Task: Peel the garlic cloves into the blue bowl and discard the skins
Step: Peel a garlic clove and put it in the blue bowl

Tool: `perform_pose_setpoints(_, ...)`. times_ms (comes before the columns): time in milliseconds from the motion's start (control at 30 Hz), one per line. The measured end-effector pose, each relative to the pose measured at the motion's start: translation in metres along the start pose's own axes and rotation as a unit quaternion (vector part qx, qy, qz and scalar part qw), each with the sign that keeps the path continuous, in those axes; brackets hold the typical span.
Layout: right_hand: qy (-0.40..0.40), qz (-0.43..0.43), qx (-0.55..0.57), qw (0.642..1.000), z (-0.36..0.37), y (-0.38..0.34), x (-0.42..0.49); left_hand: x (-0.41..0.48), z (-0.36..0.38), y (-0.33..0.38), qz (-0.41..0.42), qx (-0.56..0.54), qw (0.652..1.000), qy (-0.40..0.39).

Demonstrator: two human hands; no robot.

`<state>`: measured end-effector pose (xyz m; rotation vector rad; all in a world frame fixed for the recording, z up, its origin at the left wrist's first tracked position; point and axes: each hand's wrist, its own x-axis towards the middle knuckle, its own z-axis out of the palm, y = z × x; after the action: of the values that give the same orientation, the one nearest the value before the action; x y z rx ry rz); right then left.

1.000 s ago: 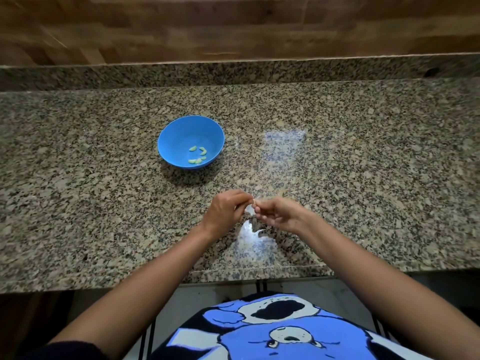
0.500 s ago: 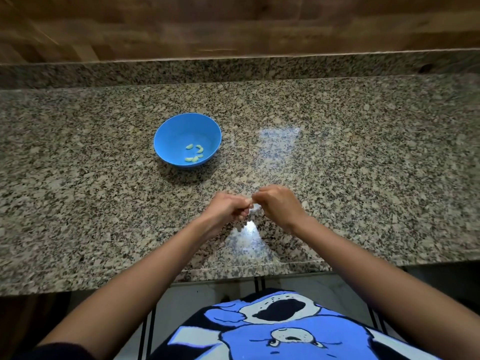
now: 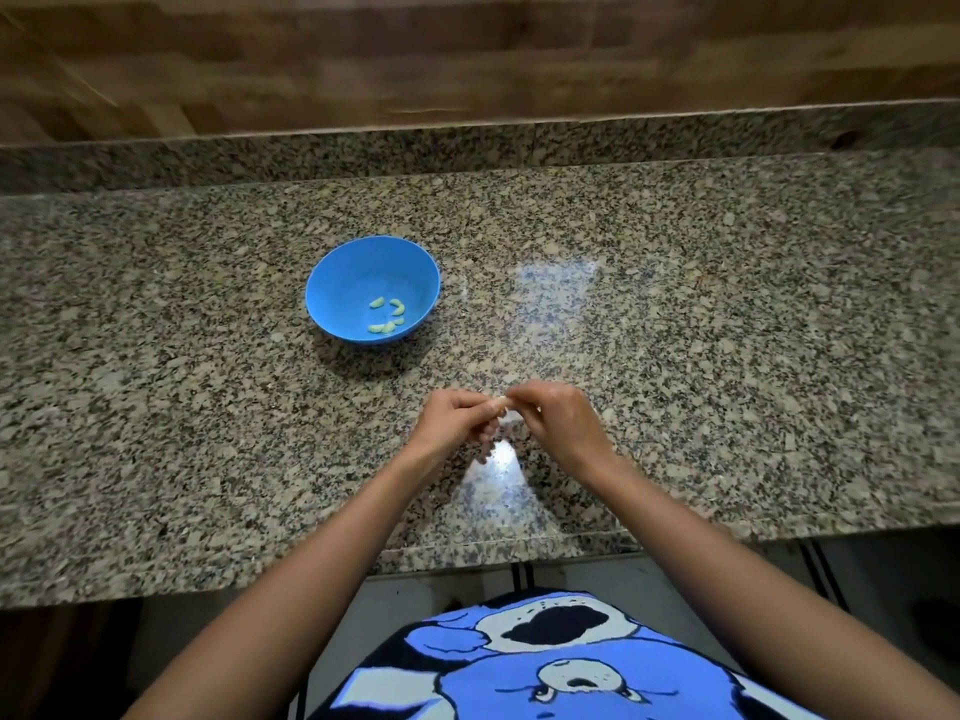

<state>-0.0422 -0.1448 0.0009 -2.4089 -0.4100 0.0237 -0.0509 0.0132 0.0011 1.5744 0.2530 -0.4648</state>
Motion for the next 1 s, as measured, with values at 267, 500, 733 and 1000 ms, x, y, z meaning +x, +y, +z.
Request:
perform_pose_setpoints(267,-0.022,0.232,0.340,0.911,0.001,-0.006,-0.004,-0.006,0.011,0.007,0.026,0.038,0.992,0.115)
perform_pose_setpoints(500,-0.015,0.228,0.320,0.919,-0.004,-0.004,-0.004,-0.008,0.011,0.006,0.119,0.175,0.971,0.107)
perform_pose_setpoints(733,-0.004,0.212,0.324,0.922,-0.005,-0.008,-0.005,-0.011,0.016,0.010,0.120,0.149,0.973,0.128)
perform_pose_setpoints(1000,-0.076,0.216,0.384,0.894,-0.005,-0.010,-0.007,-0.011,0.016,0.011,0.124,0.205,0.962,0.131)
